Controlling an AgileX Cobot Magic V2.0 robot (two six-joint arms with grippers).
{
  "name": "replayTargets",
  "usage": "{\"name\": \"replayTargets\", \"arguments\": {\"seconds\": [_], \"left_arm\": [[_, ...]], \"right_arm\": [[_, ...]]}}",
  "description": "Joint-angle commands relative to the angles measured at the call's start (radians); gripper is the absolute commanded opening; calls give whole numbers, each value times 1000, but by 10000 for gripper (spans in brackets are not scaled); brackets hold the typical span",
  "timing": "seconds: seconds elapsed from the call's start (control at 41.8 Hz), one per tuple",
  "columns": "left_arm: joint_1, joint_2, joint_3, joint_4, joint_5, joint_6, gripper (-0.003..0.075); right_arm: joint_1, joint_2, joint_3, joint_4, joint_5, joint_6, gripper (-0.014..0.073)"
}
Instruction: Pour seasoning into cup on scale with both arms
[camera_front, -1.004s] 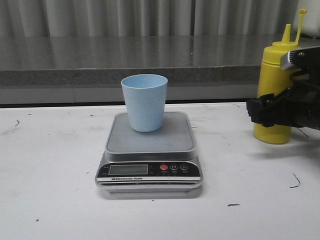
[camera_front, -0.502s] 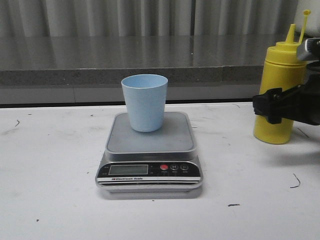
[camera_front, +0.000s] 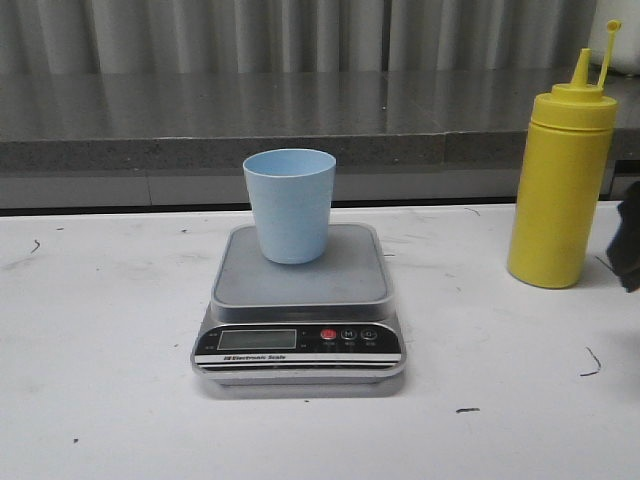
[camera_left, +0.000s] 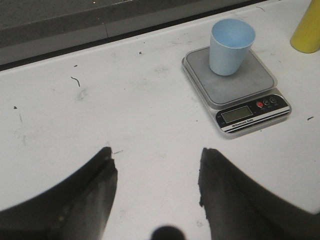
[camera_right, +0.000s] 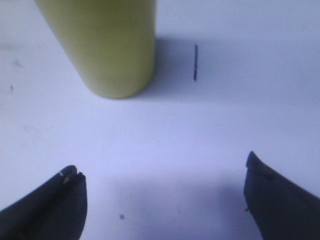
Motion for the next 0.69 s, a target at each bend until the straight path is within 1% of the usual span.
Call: {"name": "replayTargets", "arguments": {"seconds": [0.0,0.048,0.072,0.143,0.215,0.335,0.406,0.478,0.669], "left_arm": [[3,6,-23,-2,-73,-13,364],[3,6,-23,-2,-73,-13,364],[3,6,-23,-2,-73,-13,364],[3,6,-23,-2,-73,-13,364],[3,6,-23,-2,-73,-13,364],[3,6,-23,-2,-73,-13,364],[3,6,-23,-2,-73,-13,364],[3,6,-23,-2,-73,-13,364],[3,6,-23,-2,-73,-13,364]], "right_arm": [[41,-95,-85,-1,251,-5,654],[63,-118,-117,26,347,-42,654],[72,-127,-131,49,407,-84,654],[87,-161,-168,140,514,-193,654],[87,-213,-180,237,550,-294,654],[87,-344,-179,358,557,-372,654],[87,-430,-178,390,558,-392,654],[87,-506,-178,390,574,-405,654],[87,-652,-178,388,692,-433,654]]}}
